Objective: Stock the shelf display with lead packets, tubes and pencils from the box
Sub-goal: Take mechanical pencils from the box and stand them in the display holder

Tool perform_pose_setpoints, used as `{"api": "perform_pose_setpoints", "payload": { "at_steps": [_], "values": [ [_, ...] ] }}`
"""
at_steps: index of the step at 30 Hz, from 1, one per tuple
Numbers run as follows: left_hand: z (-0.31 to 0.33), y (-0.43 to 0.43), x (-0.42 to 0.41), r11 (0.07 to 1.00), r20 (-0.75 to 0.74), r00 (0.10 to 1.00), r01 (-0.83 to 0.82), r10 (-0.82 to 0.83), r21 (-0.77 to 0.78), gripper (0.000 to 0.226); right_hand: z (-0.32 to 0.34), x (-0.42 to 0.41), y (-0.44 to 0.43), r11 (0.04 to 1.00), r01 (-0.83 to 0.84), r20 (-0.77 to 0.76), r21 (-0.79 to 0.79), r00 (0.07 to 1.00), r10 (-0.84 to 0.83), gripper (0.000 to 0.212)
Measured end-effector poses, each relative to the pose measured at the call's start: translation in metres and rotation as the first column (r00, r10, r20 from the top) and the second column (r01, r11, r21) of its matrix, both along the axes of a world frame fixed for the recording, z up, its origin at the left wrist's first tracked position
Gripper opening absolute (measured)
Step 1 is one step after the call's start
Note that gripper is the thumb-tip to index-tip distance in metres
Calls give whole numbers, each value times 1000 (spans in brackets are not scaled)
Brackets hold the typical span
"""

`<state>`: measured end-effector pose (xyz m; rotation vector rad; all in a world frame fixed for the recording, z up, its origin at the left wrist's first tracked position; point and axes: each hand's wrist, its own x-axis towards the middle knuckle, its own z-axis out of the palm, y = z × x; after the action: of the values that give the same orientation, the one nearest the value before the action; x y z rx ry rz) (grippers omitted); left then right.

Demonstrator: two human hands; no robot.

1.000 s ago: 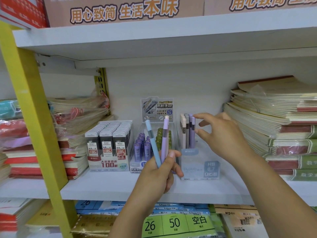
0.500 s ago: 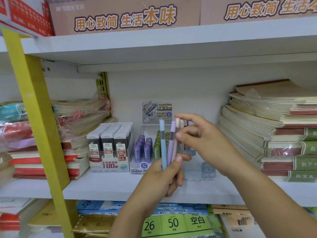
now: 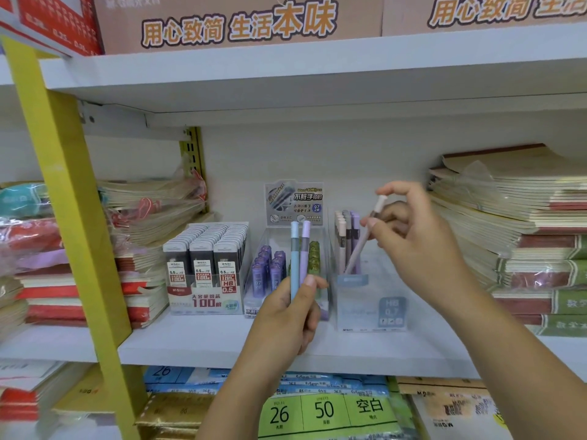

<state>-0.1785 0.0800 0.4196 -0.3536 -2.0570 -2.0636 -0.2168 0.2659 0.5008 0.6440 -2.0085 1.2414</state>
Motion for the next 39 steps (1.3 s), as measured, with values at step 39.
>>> {"api": "perform_pose_setpoints", "payload": {
  "at_steps": [39],
  "values": [
    [3, 8, -1, 988, -63, 986, 150, -152, -35, 32, -2, 12, -22, 950, -287, 195, -128, 931, 307, 20]
  ]
}}
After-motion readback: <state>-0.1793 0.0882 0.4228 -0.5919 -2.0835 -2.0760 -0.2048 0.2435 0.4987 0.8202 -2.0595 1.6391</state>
